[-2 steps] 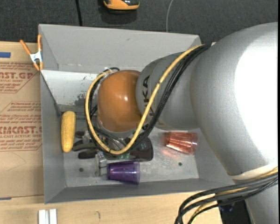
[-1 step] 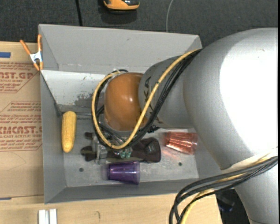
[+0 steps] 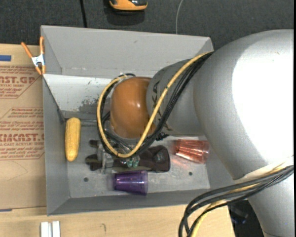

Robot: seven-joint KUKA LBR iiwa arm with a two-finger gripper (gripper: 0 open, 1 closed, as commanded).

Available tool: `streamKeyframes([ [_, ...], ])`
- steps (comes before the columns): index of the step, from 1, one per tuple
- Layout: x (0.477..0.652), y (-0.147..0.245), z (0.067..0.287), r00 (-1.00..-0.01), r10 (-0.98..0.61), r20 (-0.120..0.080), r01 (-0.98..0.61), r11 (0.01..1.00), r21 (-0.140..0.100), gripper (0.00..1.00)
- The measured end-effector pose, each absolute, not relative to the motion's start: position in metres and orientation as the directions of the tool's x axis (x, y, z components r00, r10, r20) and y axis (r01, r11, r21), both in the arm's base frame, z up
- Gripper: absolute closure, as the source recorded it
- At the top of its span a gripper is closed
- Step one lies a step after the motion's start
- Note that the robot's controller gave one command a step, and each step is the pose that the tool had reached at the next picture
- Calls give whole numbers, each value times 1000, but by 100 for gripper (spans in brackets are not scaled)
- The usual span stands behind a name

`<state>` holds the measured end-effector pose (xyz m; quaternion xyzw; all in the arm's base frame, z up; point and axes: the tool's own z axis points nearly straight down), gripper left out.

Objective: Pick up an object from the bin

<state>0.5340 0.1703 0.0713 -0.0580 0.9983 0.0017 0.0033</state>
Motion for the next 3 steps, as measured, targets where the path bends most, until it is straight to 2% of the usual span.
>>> streamKeyframes([
  [1, 528, 167, 116, -993, -121, 6, -121, 993, -1, 100],
  [2, 534, 158, 131, -994, -111, -13, -111, 994, 3, 100],
  [3, 530, 130, 190, -992, -129, -2, -129, 992, 1, 100],
])
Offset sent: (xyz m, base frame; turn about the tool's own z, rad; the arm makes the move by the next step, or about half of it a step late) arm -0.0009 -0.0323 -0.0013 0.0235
